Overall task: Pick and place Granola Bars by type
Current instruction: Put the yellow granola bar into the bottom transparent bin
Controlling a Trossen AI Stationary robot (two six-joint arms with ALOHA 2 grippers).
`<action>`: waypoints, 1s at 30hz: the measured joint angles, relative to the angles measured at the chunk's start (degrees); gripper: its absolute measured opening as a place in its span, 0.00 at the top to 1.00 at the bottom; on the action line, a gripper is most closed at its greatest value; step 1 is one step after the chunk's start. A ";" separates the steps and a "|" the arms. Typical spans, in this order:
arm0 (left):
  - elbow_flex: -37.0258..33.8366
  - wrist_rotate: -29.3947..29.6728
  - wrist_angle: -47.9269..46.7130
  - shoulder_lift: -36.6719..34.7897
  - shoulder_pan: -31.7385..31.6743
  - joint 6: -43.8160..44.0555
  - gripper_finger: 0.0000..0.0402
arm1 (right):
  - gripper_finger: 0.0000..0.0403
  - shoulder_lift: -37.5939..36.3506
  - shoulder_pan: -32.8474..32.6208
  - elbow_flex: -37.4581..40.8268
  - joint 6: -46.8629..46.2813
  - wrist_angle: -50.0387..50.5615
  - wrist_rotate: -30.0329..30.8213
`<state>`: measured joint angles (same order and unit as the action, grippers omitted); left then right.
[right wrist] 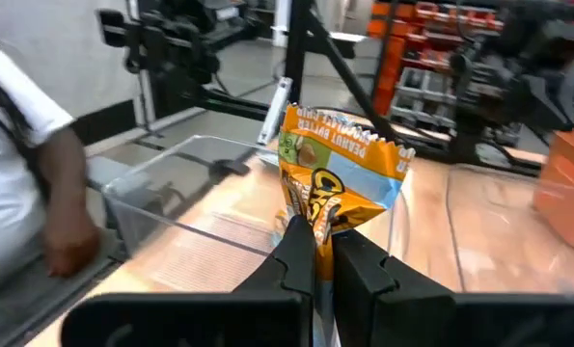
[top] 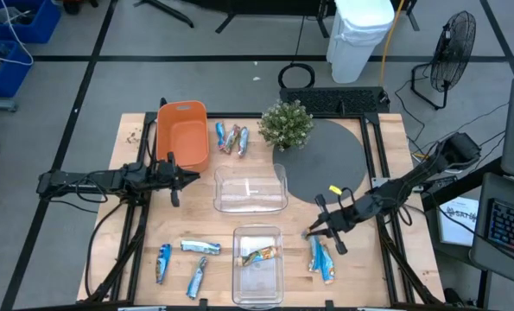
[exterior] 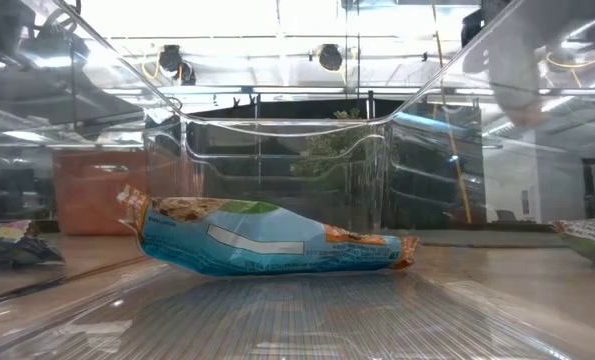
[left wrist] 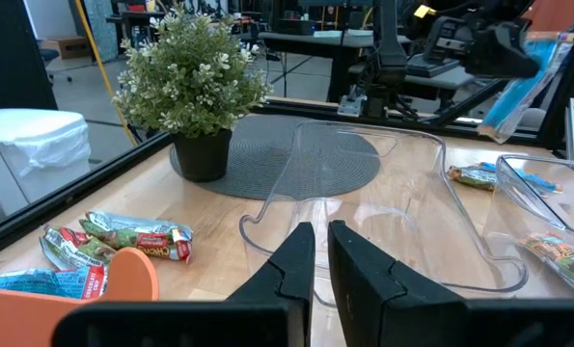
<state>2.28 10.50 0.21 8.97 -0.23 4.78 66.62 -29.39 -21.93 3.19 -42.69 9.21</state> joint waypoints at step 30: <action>0.00 -0.02 0.00 0.02 0.00 0.00 0.91 | 0.98 0.16 0.00 0.02 1.26 -3.02 -8.38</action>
<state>2.28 10.48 0.21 8.99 -0.23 4.78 66.78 -29.39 -21.91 4.45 -45.71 0.82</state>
